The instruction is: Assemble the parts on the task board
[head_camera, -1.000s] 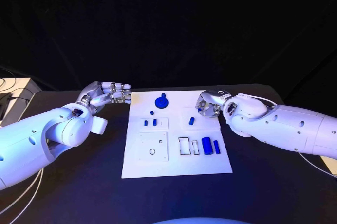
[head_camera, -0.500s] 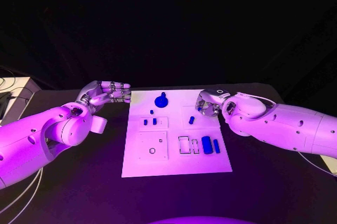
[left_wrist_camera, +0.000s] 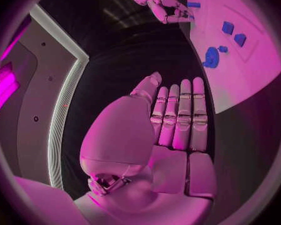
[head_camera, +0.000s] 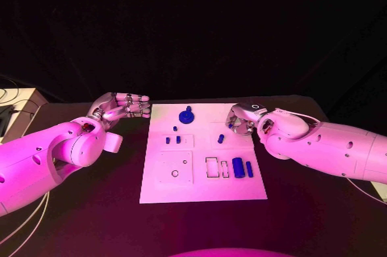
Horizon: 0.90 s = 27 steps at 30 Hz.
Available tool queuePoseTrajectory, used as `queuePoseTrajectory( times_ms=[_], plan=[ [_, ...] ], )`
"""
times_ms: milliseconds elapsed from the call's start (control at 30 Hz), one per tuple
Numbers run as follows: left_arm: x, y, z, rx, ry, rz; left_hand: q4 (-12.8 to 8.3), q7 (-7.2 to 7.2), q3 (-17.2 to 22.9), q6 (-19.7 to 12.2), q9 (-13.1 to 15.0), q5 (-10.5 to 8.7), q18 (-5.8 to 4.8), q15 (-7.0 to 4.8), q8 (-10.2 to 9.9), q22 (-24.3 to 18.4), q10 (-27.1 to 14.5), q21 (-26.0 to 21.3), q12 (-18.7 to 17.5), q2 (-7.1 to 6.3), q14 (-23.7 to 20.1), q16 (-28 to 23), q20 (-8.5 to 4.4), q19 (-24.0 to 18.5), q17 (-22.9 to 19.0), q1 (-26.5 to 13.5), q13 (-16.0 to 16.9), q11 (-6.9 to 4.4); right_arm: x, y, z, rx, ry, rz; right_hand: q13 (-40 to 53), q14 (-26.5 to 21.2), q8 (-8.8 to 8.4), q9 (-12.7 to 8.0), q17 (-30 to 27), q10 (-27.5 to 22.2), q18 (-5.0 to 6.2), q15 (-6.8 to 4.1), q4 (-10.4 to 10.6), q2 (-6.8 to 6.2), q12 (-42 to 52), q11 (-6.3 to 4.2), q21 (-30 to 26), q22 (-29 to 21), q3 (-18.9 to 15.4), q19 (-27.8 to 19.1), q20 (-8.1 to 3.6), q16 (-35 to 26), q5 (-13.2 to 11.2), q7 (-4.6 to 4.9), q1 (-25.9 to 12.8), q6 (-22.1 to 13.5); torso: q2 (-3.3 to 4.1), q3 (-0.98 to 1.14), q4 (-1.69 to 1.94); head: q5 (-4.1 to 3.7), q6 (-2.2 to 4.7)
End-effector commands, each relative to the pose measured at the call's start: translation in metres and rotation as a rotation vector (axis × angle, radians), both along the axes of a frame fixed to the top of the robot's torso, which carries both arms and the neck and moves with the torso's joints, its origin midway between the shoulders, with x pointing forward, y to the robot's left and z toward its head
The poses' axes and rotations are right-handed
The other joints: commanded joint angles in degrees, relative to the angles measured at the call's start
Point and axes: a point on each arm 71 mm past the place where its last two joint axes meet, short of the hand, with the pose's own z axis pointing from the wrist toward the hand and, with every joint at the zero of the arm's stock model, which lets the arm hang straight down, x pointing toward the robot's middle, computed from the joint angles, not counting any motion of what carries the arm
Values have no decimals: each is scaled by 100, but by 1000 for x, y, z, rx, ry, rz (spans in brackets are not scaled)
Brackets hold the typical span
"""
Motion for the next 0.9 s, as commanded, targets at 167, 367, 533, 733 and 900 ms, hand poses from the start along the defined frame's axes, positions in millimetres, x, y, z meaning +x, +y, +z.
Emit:
queuePoseTrajectory(
  times_ms=[167,367,533,733,900],
  plan=[
    [2,2,-1,-4,0,3,-33,30,-13,-3,-2,13,-77,-8,-29,8,-38,31,-24,30,-26,-6,-32,-11,3,35,-8,2,-4,-3,16,161,-13,-18,14,-1,7,4,9,128,132,-47,-9,34,20,-94,-182,208,2,99,14,20,34,6,-16,11,-6,0,-5,12,16],
    [4,4,-2,-1,1,11,-39,30,-10,-4,-2,13,-77,-7,-29,17,-43,35,-23,29,-30,-6,-31,-17,2,31,-8,4,-9,-4,27,220,1,-17,16,-4,9,5,6,115,134,-43,-18,42,27,-94,-398,431,-12,174,17,18,45,5,-16,7,-9,-4,-9,7,21],
    [5,5,-2,0,2,14,-39,30,-10,-4,-2,13,-77,-7,-29,17,-43,35,-23,29,-30,-6,-31,-17,2,31,-8,4,-14,0,33,249,6,-2,14,-3,8,5,6,116,133,-45,-21,44,22,-94,-472,514,-17,198,19,19,40,7,-15,6,-10,-6,-5,10,37],
    [5,5,-3,0,2,18,-51,37,-6,-9,-2,16,-76,-5,-30,31,-52,39,-23,30,-34,-5,-30,-27,1,29,-8,7,-24,14,38,292,24,42,15,-7,7,1,6,109,135,-40,-33,52,22,-87,-718,777,-17,302,18,23,58,12,-9,-3,-4,-7,-1,62,53],
    [5,3,-3,-2,0,18,-54,41,-10,-14,-2,13,-76,-5,-30,36,-53,42,-23,23,-34,-6,-29,-27,1,26,-8,9,-37,39,40,301,37,117,14,-2,6,-2,5,107,138,-38,-52,65,20,-84,-833,899,-29,342,21,32,58,17,-10,-9,-4,-13,-1,171,52]
  ],
)
